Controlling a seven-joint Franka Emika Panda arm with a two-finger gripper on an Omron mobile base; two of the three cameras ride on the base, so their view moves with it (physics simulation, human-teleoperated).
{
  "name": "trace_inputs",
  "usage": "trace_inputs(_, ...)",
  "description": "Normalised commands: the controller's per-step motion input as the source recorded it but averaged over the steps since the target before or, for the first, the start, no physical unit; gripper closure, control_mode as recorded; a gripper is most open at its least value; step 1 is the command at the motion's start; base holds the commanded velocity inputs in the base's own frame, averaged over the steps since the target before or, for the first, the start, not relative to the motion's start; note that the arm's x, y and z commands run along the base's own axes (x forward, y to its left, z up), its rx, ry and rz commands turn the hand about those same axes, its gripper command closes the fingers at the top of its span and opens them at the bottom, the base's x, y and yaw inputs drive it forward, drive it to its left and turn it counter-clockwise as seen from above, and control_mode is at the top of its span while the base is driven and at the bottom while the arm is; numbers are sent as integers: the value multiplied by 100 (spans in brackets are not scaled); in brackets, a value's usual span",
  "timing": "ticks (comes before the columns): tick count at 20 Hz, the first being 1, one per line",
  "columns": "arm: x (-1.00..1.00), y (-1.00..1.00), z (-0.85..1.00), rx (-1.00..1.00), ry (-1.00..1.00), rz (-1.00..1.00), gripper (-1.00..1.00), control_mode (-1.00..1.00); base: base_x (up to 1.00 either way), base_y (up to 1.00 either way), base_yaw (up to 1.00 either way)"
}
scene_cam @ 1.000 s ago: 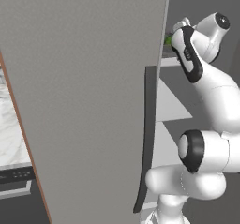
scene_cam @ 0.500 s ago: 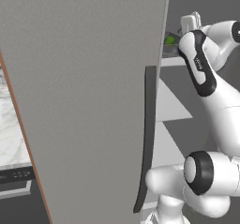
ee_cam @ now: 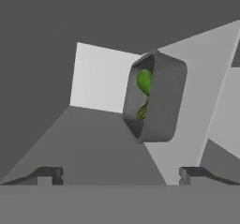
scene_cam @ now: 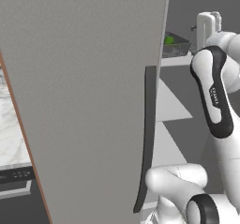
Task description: Take the squash and avocado out of the freezer and place them in the tupperware container on the counter. Then put the tupperware containing the vegetables back in the freezer.
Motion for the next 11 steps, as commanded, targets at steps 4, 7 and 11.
trace_inputs(4, -100, 0, 6, 0, -5, 0, -100, -100, 0, 0, 0)
trace_inputs(7, -100, 0, 0, 0, 0, -1, -100, -100, 0, 0, 0)
trace_inputs(11, -100, 6, 0, 0, 0, -9, -100, -100, 0, 0, 0)
